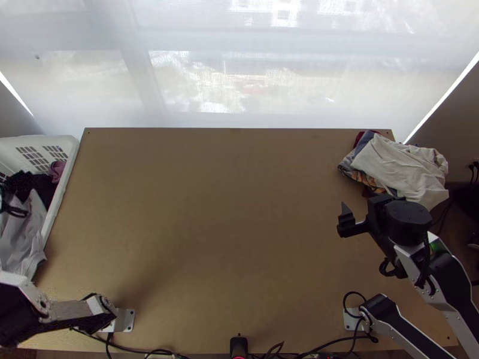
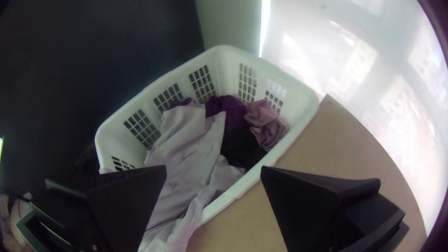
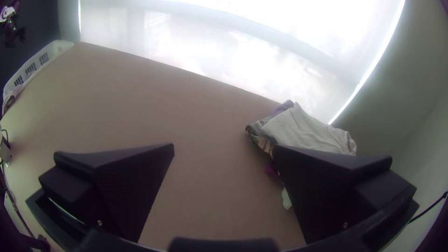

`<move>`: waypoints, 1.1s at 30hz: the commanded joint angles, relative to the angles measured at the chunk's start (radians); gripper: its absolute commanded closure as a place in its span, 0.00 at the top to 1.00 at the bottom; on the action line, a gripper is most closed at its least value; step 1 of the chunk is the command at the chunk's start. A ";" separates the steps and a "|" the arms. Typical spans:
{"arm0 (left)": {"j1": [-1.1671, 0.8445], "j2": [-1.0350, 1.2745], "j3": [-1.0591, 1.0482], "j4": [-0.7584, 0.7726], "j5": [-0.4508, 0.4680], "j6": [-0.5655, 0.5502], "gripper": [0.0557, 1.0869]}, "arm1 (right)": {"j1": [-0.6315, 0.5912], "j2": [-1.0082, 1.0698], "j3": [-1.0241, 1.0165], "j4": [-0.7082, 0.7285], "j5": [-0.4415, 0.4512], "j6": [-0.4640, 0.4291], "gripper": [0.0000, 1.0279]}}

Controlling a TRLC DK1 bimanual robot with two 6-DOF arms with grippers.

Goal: Fold the t-shirt

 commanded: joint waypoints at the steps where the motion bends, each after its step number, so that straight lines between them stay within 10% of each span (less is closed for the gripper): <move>1: 0.135 0.423 0.497 -0.309 0.001 -0.083 0.96 | 0.011 -0.019 0.002 -0.012 0.002 -0.029 0.95; 7: 0.195 0.775 0.942 -0.561 0.000 -0.077 0.96 | 0.020 -0.020 0.002 -0.016 0.002 -0.039 0.95; 33: 0.367 1.341 0.907 0.005 -0.026 0.051 0.95 | 0.002 -0.106 -0.009 -0.306 0.002 -0.053 0.95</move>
